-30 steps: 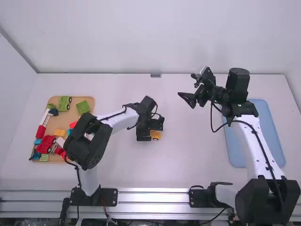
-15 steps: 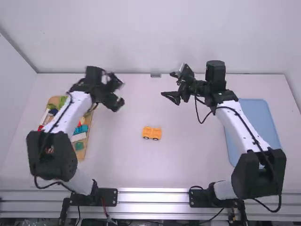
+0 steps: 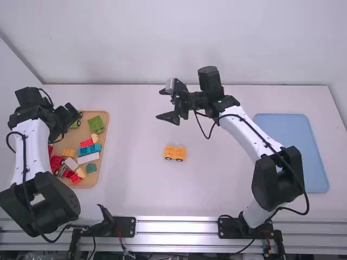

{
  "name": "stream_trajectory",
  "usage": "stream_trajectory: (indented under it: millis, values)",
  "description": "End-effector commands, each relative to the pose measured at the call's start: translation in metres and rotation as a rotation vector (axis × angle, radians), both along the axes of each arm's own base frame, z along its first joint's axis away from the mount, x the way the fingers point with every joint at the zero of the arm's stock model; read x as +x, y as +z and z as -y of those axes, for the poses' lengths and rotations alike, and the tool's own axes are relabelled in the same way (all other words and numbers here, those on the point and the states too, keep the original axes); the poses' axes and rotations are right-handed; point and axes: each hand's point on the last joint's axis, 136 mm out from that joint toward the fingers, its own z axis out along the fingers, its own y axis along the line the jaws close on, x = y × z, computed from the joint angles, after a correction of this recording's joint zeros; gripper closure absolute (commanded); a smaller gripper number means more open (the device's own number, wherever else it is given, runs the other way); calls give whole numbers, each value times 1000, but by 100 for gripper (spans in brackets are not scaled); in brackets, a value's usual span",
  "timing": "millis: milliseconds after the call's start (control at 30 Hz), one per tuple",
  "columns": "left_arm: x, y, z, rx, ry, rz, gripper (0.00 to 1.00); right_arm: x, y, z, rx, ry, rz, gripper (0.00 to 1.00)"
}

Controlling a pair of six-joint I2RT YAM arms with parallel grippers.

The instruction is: Assemble lego blocks to make yellow taxi

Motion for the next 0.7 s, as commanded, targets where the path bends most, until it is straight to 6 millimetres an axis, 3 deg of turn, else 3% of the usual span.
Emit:
stream_trajectory:
  millis: [0,300,567,667]
  values:
    - [-20,2,-23,-3,272,-33,1,-2,15,-10,19,31,44,1]
    - [-47,-18,-10,-44,304,-162,1,-2,2,-32,-38,-11,71,2]
    - [-100,-71,4,-49,340,-402,1,-2,0,-36,-56,-23,97,1]
    - [-114,-93,11,-45,260,-464,1,1,-1,-31,-58,-28,87,1]
